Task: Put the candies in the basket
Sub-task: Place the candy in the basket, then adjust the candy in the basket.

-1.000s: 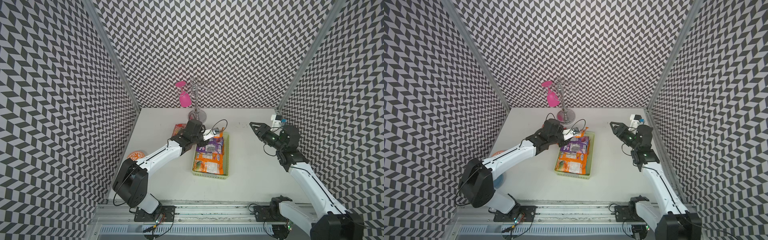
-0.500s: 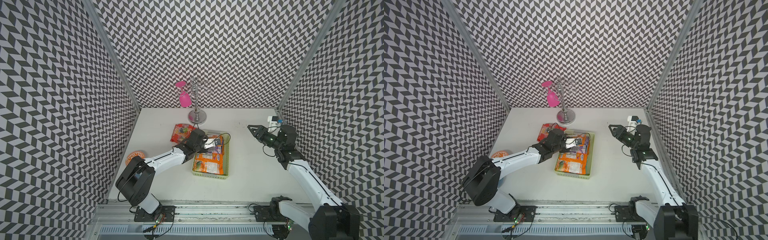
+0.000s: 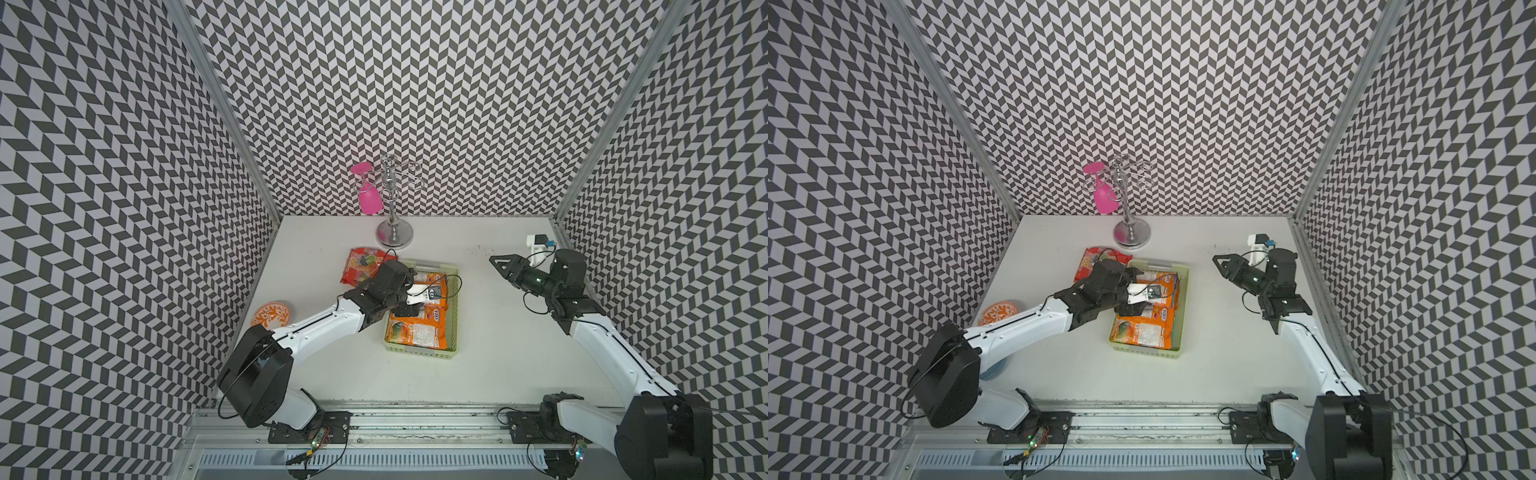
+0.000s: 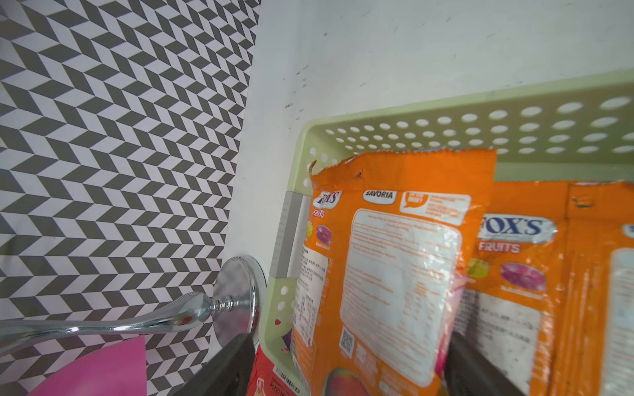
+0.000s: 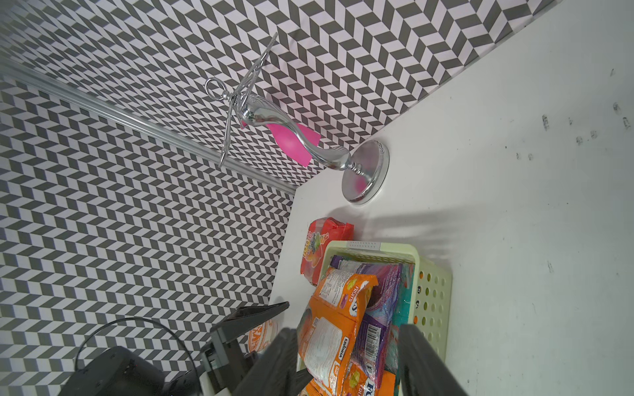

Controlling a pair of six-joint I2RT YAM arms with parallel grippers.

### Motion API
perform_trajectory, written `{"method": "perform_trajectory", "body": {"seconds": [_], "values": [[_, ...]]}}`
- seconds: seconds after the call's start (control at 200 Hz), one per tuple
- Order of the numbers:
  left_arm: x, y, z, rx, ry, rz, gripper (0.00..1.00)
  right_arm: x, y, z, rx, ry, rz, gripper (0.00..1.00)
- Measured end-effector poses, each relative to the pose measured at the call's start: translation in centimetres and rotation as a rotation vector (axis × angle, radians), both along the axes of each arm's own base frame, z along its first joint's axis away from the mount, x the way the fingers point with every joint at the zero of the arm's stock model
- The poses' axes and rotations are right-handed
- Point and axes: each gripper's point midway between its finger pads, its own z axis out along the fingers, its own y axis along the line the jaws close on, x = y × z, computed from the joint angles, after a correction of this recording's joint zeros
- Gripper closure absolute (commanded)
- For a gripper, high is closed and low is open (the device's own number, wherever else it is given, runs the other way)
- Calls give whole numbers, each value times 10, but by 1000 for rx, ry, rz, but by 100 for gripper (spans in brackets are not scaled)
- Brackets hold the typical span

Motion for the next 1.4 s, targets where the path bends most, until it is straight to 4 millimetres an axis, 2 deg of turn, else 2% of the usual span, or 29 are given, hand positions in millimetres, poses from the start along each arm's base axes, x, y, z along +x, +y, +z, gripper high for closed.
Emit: {"method": "perform_trajectory", "body": {"seconds": [0.19,0.29,0.431,0.611,0.711,0.831,0.906,1.011,1.212,1.402], "values": [[-3,11,43,-104,28,41,6,-2,18,-13,-22,22,77,50],[11,30,63,-186,59,124,5,-5,44,-15,-39,28,165,51],[39,74,90,-330,104,298,1,-16,92,-18,-44,29,311,54],[56,125,107,-499,164,469,1,-35,155,-33,-44,72,496,56],[59,145,112,-563,186,529,1,-47,185,-45,-47,98,581,56],[59,161,113,-621,216,572,1,-56,209,-60,-54,138,643,56],[60,170,113,-647,228,591,1,-54,215,-67,-59,154,652,56],[60,178,110,-669,246,614,1,-40,221,-80,-80,174,643,57],[59,180,101,-687,274,622,1,-21,221,-109,-118,224,598,59],[60,180,101,-697,277,623,1,-4,210,-111,-130,220,538,60]]}}
